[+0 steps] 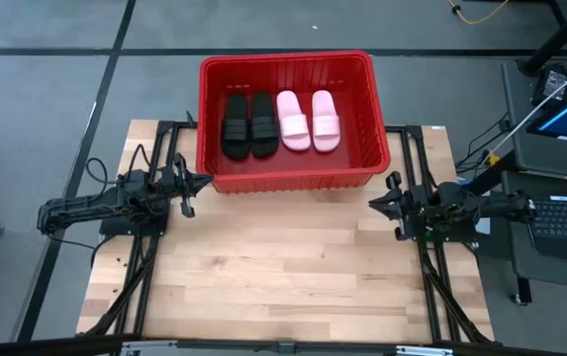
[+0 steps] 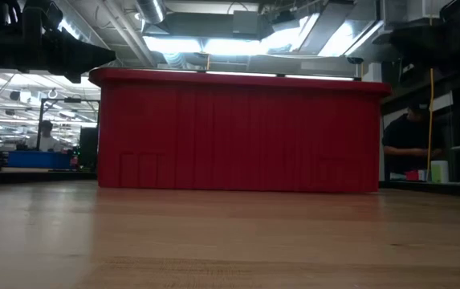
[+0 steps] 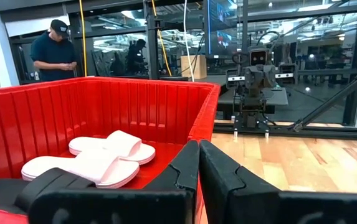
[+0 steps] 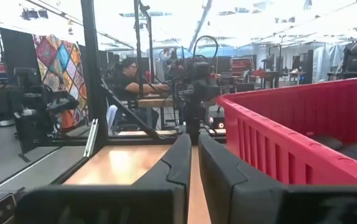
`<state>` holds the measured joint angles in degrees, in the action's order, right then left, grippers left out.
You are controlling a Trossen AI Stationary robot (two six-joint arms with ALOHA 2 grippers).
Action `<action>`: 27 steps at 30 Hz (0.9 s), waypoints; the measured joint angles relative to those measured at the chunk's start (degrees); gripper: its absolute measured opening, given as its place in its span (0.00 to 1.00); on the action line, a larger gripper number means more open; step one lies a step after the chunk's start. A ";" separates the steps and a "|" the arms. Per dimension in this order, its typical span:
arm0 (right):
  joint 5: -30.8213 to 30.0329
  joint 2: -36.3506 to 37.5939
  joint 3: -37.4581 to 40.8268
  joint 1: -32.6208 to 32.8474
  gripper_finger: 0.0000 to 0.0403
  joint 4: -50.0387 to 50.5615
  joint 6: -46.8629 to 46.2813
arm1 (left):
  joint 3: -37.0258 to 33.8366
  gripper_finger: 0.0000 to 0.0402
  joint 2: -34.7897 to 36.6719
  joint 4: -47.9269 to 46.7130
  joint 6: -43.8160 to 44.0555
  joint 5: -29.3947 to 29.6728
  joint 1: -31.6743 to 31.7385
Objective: Pick and place slides into bin
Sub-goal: Return to Home Position
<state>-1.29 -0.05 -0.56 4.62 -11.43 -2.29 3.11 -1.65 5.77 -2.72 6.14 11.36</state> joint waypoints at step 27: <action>-0.09 -0.16 0.00 3.19 0.08 0.51 2.61 | 0.00 0.02 0.00 0.01 0.00 0.01 0.01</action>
<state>-1.39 -0.21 -0.56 7.81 -10.92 0.32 3.11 -1.65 5.78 -2.72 6.15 11.38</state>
